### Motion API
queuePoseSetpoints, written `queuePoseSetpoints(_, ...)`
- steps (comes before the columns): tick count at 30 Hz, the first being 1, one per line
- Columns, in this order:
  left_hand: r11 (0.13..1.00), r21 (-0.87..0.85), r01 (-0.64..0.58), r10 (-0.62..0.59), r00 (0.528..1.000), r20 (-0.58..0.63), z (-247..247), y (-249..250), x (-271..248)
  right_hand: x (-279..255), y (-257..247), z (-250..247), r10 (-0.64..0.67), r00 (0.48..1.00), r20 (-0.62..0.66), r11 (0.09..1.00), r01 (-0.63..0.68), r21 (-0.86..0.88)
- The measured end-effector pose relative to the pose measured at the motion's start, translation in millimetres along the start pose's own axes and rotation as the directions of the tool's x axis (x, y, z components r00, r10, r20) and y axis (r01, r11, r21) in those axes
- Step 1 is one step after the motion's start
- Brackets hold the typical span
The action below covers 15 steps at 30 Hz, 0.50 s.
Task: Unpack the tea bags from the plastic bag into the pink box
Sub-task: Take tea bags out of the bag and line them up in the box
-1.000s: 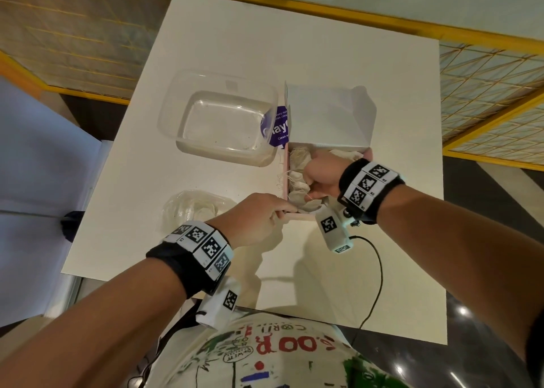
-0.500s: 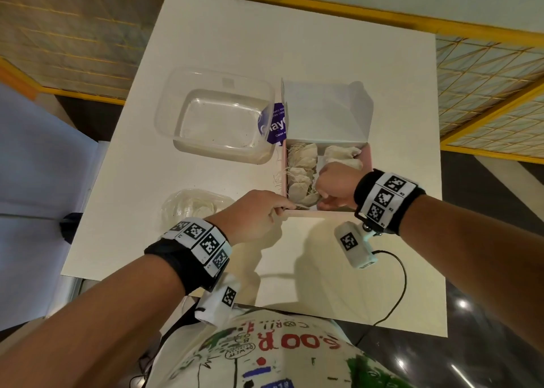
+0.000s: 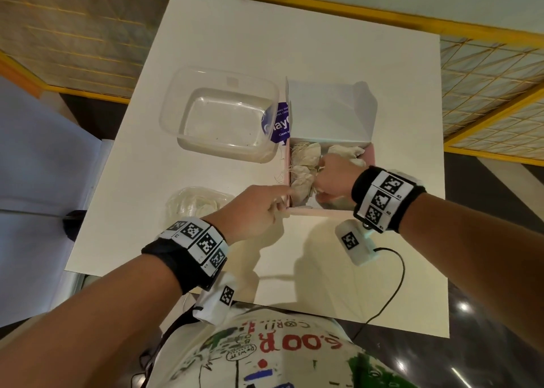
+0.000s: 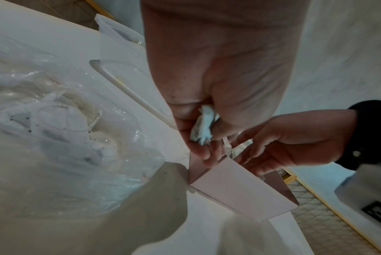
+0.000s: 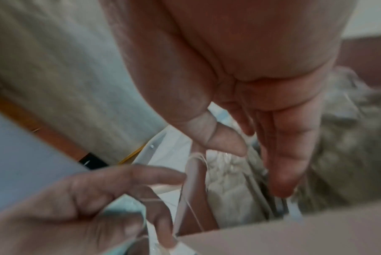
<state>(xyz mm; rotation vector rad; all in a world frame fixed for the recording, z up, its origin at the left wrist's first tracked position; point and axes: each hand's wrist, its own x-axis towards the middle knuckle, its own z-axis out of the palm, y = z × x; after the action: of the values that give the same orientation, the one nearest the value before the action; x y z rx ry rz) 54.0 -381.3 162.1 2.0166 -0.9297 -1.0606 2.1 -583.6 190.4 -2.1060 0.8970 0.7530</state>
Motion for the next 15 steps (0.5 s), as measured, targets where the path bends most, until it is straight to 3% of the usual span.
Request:
queuePoseSetpoints(2,0.994,-0.112,0.014,-0.027,0.993,-0.115,-9,5,-3,-16,-1,-10,-0.119,0.982,-0.148,0.986,0.100,-0.131)
queuePoseSetpoints(4,0.962,-0.274,0.005,-0.064,0.976,-0.208,-20,15,-8,-33,-7,-15,-0.244,0.933,-0.264,0.969,0.221,-0.115)
queuePoseSetpoints(7,0.874,-0.484,-0.034,-0.101,0.962,-0.252,-31,38,-15,-51,-20,-12,-0.389,0.907,-0.164,0.904,0.410,0.121)
queuePoseSetpoints(9,0.828,-0.560,-0.033,-0.110,0.969,-0.220,-30,52,-17,-55,-28,-7,-0.456,0.888,-0.060,0.865,0.458,0.204)
queuePoseSetpoints(15,0.766,-0.642,-0.016,-0.099,0.985,-0.143,-20,57,-3,-54,-35,8,-0.552,0.828,-0.103,0.820,0.561,0.116)
